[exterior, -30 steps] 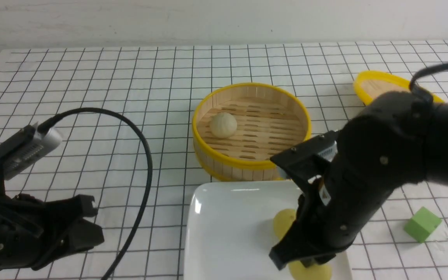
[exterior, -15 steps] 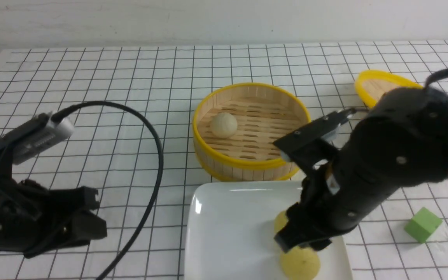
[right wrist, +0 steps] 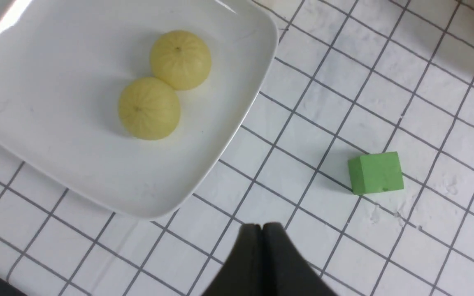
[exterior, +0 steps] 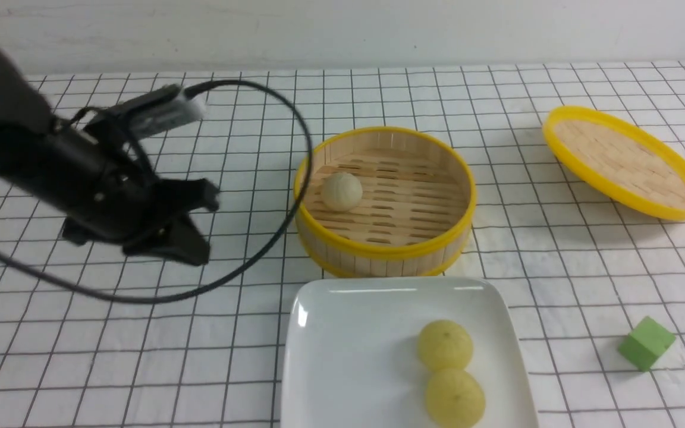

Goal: Put the steamed buns into the plate on the white-black tablecloth.
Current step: 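Reach into the bamboo steamer and grasp a bun with the left gripper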

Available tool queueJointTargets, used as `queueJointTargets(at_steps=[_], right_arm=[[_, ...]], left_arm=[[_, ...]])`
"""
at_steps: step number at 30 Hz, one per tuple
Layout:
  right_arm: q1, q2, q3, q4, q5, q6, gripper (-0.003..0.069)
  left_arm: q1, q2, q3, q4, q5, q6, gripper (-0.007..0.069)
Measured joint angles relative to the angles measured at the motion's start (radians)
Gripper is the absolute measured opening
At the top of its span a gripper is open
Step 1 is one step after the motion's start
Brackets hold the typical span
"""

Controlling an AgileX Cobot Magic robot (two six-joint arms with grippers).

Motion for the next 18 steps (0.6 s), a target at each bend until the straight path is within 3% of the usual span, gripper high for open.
queueJointTargets(at_steps=[5,9,14,18], right_arm=[[0.0,-0.1,0.136,0.002,-0.089,0.001,-0.0015],[0.0,-0.122,0.22,0.015,-0.139,0.004,-0.0015],[0.0,-0.122,0.231,0.016,-0.154,0.004,-0.0015],[0.0,-0.122,0.232,0.014,-0.155,0.004,-0.0013]], left_arm=[[-0.125,0.132,-0.206,0.055,-0.028,-0.128,0.0026],[-0.215,0.303,-0.453,0.23,-0.01,-0.301,0.0151],[-0.286,0.489,-0.68,0.385,0.044,-0.34,0.033],[-0.311,0.584,-0.772,0.439,0.051,-0.341,0.0384]])
